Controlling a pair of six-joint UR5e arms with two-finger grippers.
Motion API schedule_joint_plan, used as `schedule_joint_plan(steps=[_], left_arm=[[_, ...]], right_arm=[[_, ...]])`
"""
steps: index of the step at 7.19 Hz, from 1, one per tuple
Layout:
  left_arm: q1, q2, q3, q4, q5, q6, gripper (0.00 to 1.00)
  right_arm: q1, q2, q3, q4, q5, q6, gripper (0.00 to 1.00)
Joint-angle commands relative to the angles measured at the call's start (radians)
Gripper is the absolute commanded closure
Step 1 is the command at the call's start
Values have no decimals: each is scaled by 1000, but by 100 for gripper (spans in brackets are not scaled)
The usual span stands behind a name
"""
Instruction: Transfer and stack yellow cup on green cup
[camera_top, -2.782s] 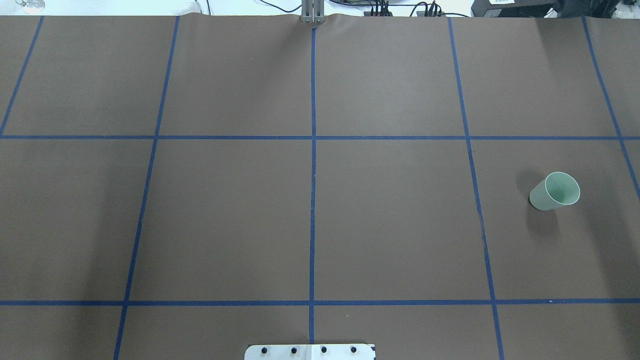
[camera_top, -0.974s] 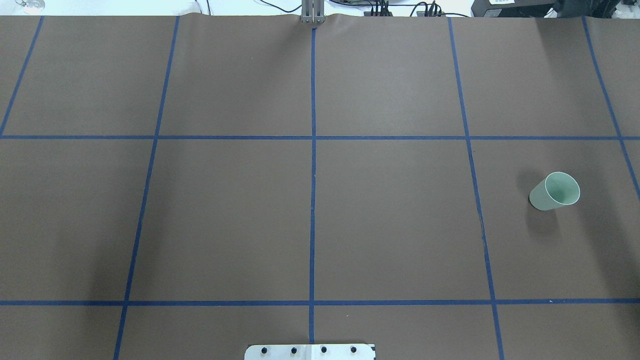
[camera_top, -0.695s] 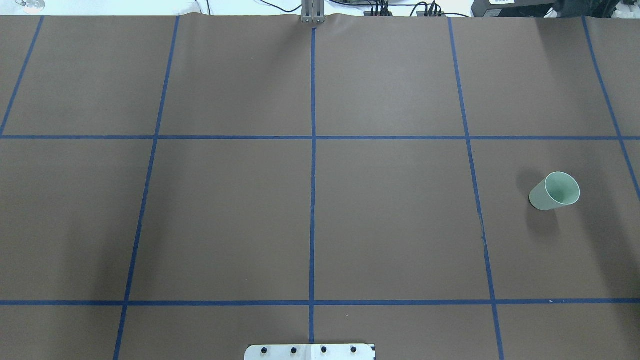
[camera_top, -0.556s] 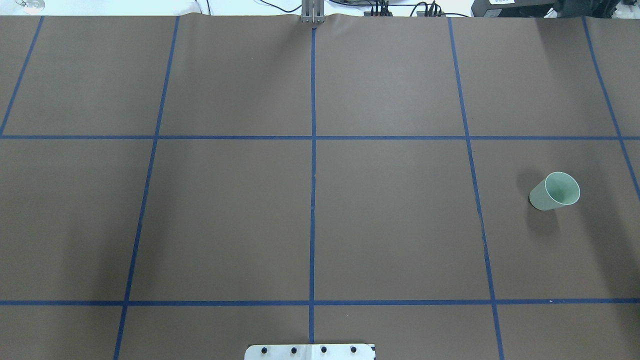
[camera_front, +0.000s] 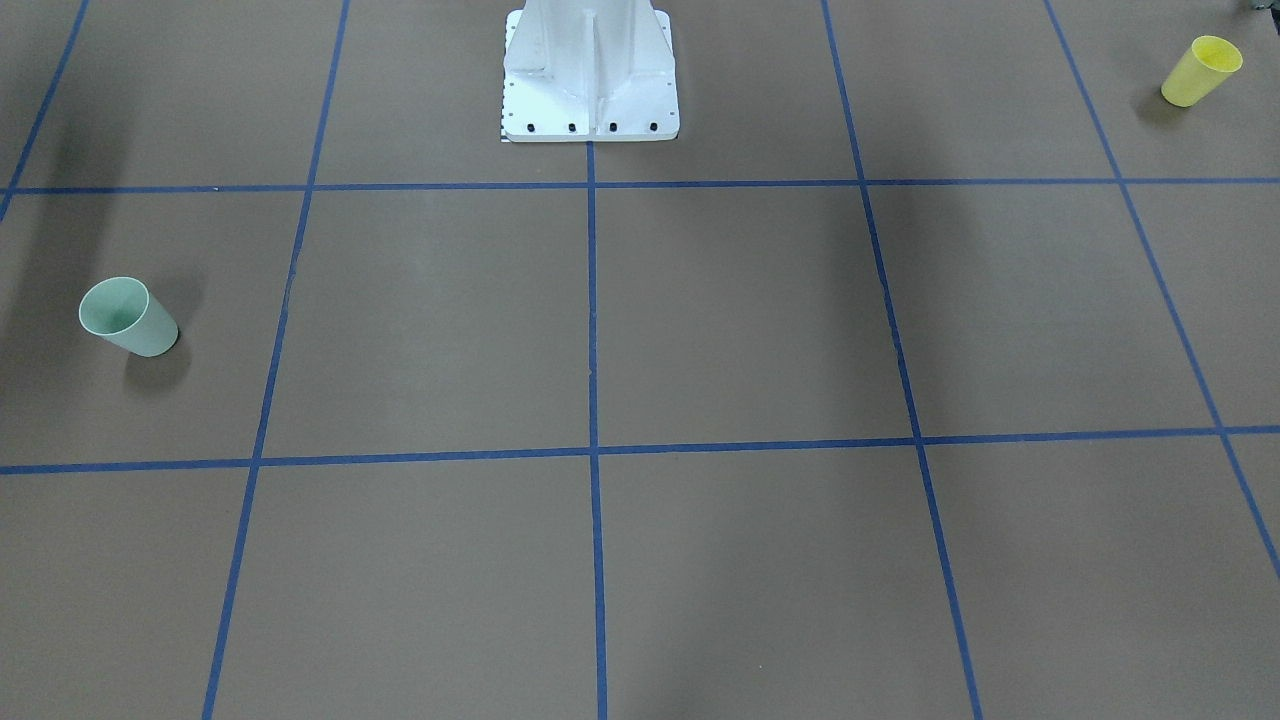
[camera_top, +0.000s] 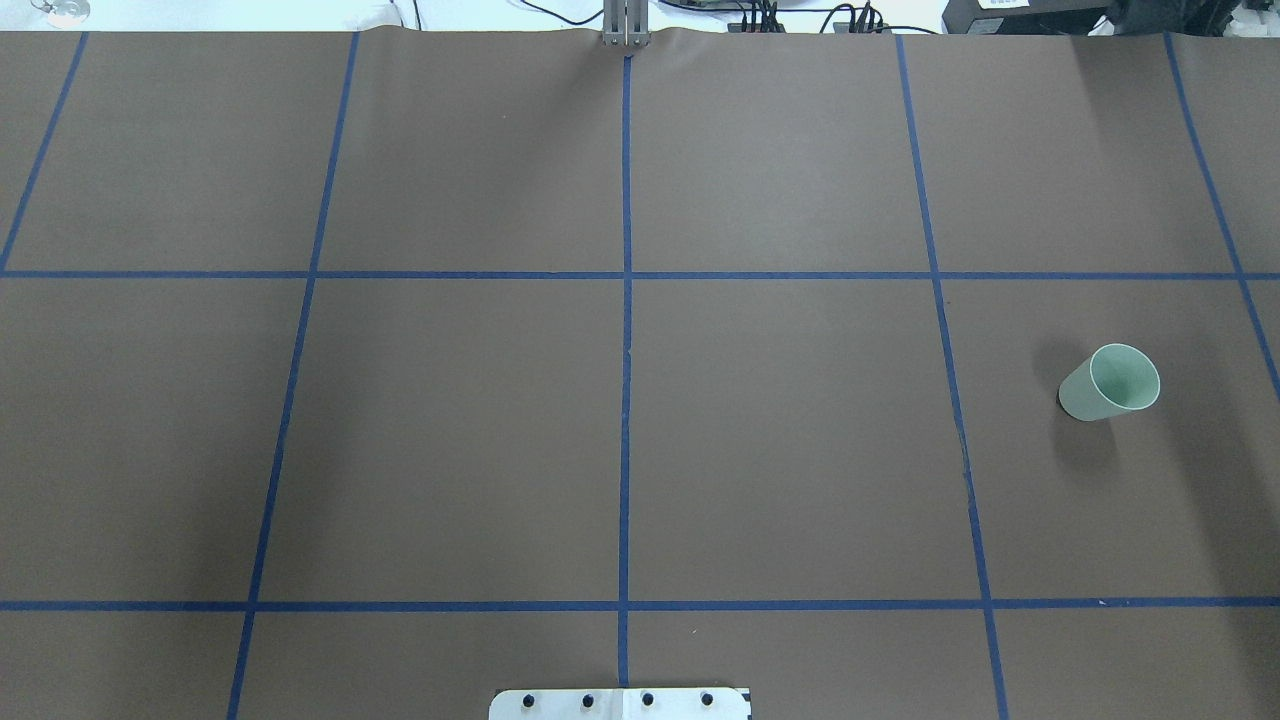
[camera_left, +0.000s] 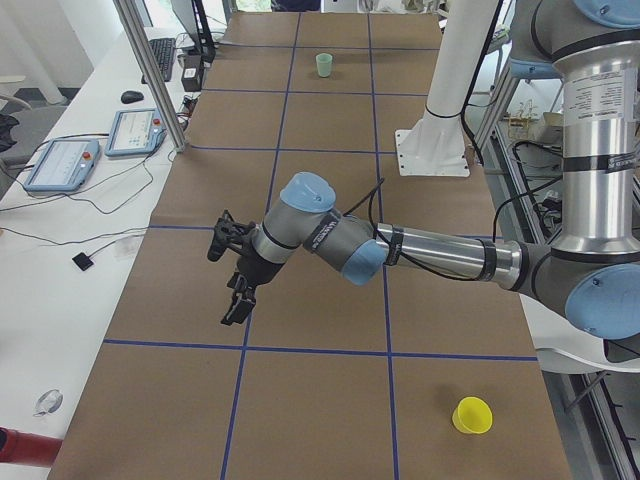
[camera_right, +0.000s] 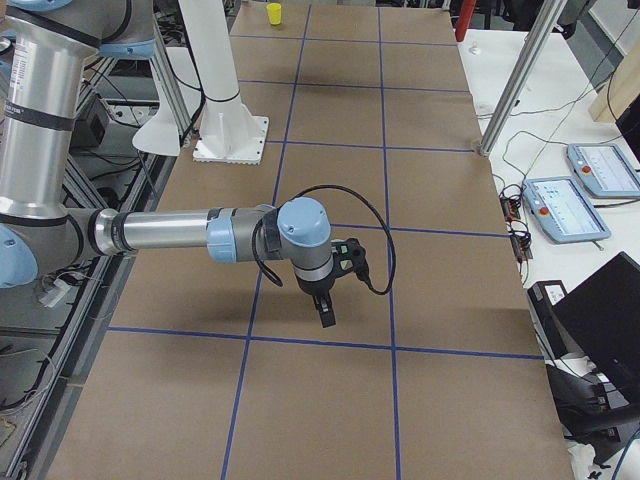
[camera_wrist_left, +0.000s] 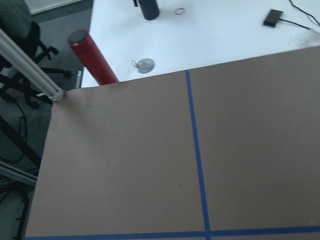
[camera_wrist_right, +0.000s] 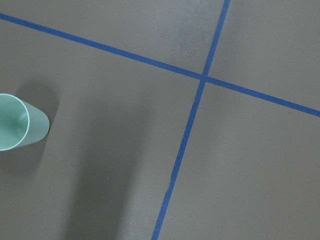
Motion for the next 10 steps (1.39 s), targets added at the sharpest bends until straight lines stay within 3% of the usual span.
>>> schedule_joint_plan(steps=[1,2,6,8,10], left_arm=[[18,1,0,70,198,-105,0],[46,7,0,118,323,-115,0],[198,5,0,423,600,-442,0],[245,5,2,637,670,-634,0],[290,7,2,823,676,-804,0]], right_arm=[[0,-12,-1,9,0,-8,0],[0,-10,-1,11,2,-8,0],[-1,-12,-6,8,2,-8,0],[-1,-12,-6,8,3,-8,0],[0,-12,-6,8,2,-8,0]])
